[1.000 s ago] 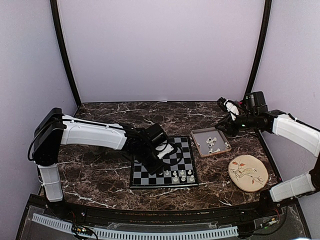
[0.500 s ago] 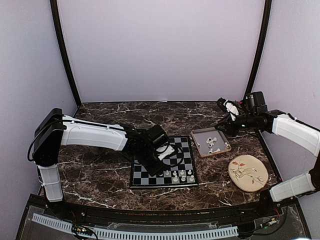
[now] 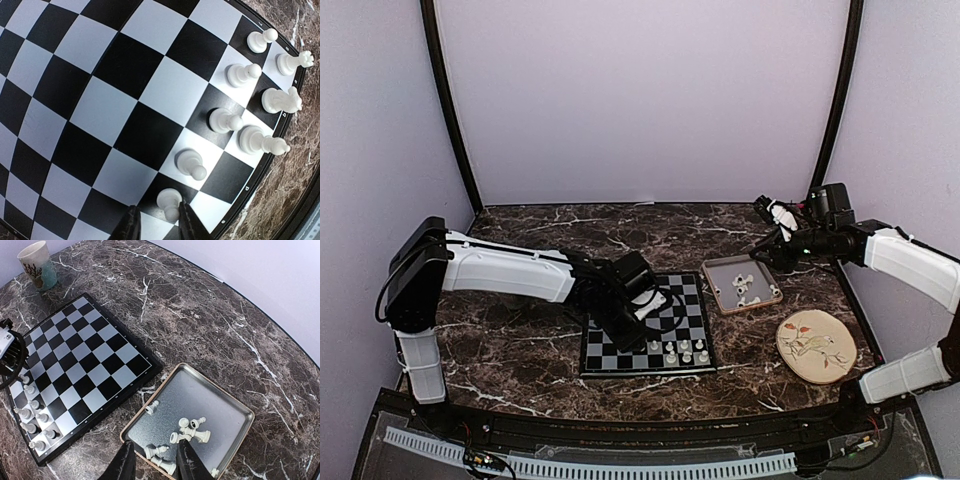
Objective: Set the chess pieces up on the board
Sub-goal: Place the pawn on d2.
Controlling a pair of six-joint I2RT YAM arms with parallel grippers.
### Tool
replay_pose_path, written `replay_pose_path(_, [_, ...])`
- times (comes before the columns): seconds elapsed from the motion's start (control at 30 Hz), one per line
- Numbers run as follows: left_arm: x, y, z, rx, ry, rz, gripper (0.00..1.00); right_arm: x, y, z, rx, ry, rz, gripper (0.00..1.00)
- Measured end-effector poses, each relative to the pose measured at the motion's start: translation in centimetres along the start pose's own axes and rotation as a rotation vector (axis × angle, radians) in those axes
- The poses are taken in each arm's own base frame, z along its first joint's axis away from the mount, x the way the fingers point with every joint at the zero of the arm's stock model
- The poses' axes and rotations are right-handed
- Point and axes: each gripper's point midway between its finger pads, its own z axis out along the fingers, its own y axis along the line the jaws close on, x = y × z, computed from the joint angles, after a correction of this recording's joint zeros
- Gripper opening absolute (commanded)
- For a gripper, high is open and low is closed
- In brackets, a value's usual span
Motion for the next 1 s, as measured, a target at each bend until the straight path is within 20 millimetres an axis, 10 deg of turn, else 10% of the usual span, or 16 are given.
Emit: replay_pose_path(1.0, [-0.42, -0.46, 0.97, 0.03, -0.025, -0.014, 0.18, 0.75, -0.01, 0.62, -0.012, 0.026, 0.01, 0.29])
